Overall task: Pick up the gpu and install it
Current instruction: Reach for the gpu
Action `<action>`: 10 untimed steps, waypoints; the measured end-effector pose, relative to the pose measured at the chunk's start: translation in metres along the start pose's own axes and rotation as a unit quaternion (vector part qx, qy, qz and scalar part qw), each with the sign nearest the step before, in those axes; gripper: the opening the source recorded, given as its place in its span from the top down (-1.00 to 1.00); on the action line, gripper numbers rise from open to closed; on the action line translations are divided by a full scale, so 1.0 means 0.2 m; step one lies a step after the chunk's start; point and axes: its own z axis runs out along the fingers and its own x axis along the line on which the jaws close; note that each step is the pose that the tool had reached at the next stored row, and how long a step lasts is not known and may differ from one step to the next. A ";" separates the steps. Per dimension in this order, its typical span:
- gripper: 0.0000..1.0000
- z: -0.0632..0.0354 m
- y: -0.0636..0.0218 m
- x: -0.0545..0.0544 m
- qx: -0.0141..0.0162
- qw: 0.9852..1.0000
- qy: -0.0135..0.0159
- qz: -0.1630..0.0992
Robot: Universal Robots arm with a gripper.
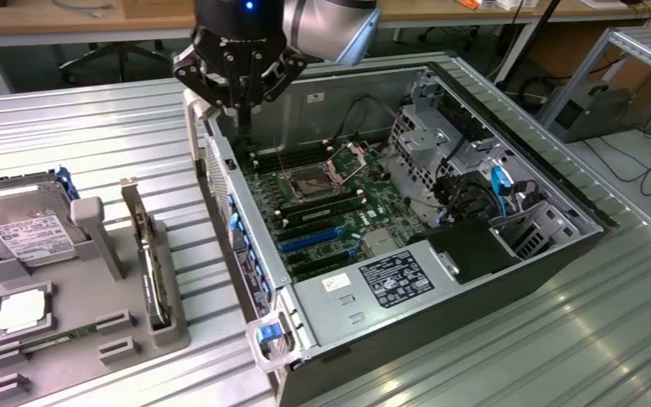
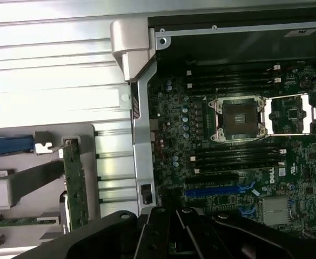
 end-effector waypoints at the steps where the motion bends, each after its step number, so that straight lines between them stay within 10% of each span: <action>1: 0.79 0.000 0.000 0.01 0.000 1.000 0.000 0.000; 10: 0.79 0.002 -0.004 0.09 0.001 1.000 0.000 0.000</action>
